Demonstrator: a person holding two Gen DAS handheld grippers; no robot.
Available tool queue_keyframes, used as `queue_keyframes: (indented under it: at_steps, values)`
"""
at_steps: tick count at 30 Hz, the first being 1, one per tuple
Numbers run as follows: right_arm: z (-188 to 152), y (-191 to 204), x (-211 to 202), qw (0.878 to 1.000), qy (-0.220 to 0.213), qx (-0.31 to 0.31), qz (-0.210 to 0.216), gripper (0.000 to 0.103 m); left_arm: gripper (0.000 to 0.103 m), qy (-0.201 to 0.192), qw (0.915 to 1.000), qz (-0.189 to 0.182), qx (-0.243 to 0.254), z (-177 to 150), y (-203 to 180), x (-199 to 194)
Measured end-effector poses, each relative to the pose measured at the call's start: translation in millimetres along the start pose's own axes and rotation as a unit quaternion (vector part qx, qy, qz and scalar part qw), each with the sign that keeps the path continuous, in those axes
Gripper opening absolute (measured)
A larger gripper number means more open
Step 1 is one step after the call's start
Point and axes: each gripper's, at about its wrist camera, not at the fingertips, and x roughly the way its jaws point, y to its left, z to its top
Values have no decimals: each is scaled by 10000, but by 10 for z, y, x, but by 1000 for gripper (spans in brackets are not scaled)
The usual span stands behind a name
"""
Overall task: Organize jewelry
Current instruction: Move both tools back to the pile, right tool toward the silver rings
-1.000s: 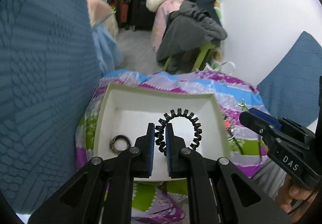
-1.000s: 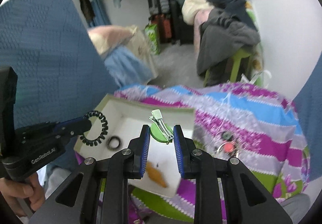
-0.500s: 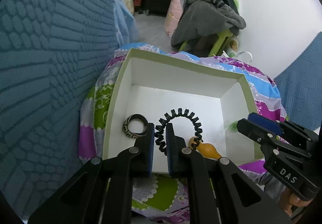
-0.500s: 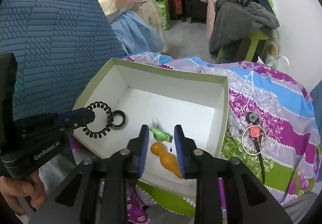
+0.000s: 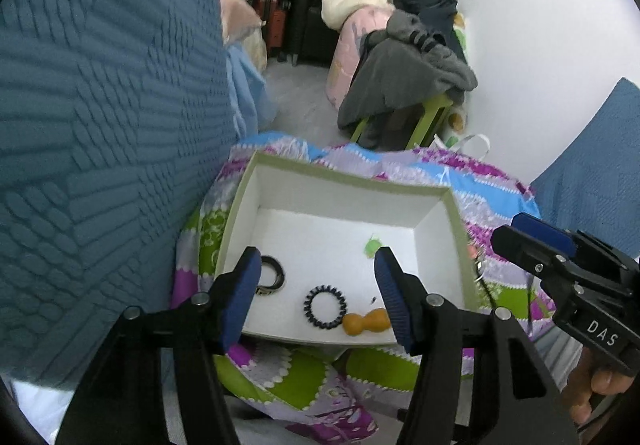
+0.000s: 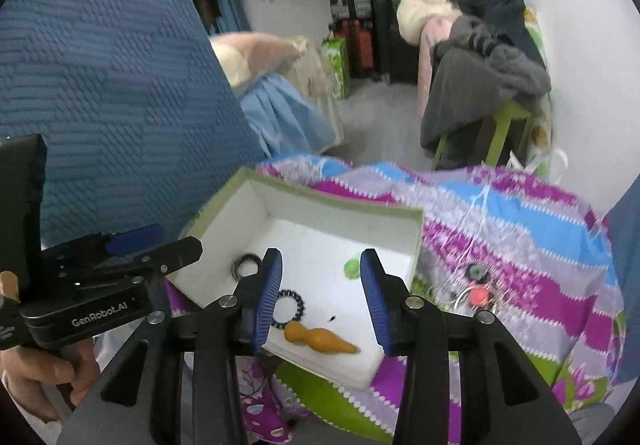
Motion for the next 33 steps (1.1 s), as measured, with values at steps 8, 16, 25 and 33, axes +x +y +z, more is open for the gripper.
queue_keyframes:
  at_steps: [8,16,25,33]
  values:
    - [78,-177,-397,9985,-500,-194,-145,38,60,-400,9990,-189,3,65,-298,-303]
    - [-25,-512,-601,9972,-629,-76,-391,38,59,-503,9978,-425,85,86,-660,-321]
    - [-216,-941,-703,9956,-679,82,-638,38,59,-452,9965,-700,94,26,-1014,-212]
    - [-524,-1431,-514,9957,-473,362,-714,38,56,-275,9950,-965,22,-169,-1285,57]
